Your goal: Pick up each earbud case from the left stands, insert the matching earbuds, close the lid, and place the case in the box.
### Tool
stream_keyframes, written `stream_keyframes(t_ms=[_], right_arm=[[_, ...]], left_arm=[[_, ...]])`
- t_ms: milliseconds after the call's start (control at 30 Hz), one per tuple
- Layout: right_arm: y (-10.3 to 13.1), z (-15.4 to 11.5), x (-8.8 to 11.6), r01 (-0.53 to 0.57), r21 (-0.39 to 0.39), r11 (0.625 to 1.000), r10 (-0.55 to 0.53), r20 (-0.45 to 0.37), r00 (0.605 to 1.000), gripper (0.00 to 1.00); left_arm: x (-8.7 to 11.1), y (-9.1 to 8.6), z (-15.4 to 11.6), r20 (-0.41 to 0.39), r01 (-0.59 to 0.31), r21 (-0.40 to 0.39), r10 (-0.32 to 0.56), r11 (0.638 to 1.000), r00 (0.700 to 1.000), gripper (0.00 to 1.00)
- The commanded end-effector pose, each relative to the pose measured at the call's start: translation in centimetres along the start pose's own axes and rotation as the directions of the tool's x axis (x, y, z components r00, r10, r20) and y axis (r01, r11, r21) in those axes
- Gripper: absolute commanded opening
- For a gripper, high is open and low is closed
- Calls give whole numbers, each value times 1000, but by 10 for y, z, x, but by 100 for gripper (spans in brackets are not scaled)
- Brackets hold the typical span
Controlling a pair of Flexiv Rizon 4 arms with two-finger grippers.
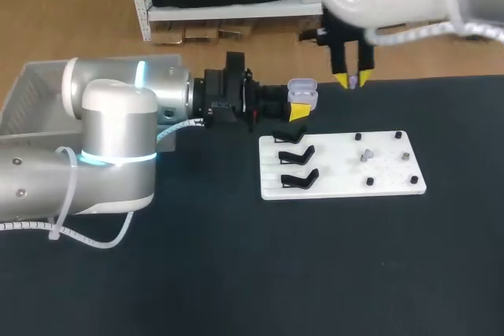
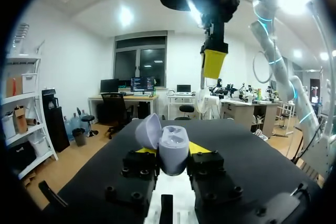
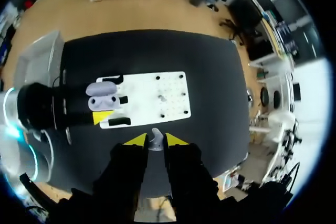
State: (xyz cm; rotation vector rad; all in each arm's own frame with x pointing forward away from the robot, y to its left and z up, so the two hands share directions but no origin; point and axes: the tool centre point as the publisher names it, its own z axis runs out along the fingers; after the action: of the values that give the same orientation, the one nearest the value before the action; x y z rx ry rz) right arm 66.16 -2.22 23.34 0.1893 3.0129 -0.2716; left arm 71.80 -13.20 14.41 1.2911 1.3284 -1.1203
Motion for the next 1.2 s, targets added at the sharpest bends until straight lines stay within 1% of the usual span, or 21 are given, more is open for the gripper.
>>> stream_keyframes(t_ms=[33, 67, 100, 133, 167, 667, 700, 867, 1000, 1133, 1200], right_arm=[[13, 2, -3, -686, 82, 723, 685, 43, 727, 0], [14, 2, -2, -696, 79, 714, 694, 53, 718, 0], [15, 1, -2, -696, 71, 715, 693, 61, 718, 0], [16, 0, -1, -716, 75, 694, 714, 62, 698, 0], [17, -2, -2, -669, 54, 741, 664, 87, 742, 0], [17, -2, -2, -669, 54, 741, 664, 87, 742, 0], [21, -2, -4, -678, 49, 733, 674, 76, 734, 0], [37, 0, -13, -666, -16, 746, 666, 27, 746, 0], [50, 1, -20, -647, -54, 761, 649, 68, 758, 0], [62, 5, -26, -614, -79, 785, 619, 70, 782, 0], [66, 10, -28, -602, -73, 795, 606, 58, 793, 0]], left_arm=[[2, -1, 0, 8, -5, -5, 5, 1000, 1000, 0], [2, -1, 0, 8, -5, -5, 5, 1000, 1000, 0], [2, -1, 0, 8, -5, -5, 5, 1000, 1000, 0], [2, -1, 0, 8, -5, -5, 5, 1000, 1000, 0], [2, -1, 0, 8, -5, -5, 5, 1000, 1000, 0], [2, -1, 0, 8, -5, -5, 5, 1000, 1000, 0], [2, -1, 0, 8, -5, -5, 5, 1000, 1000, 0], [2, -1, 0, 8, -5, -5, 5, 1000, 1000, 0], [2, -1, 0, 8, -5, -5, 5, 1000, 1000, 0], [2, -1, 0, 8, -5, -5, 5, 1000, 1000, 0], [2, -1, 0, 8, -5, -5, 5, 1000, 1000, 0]])
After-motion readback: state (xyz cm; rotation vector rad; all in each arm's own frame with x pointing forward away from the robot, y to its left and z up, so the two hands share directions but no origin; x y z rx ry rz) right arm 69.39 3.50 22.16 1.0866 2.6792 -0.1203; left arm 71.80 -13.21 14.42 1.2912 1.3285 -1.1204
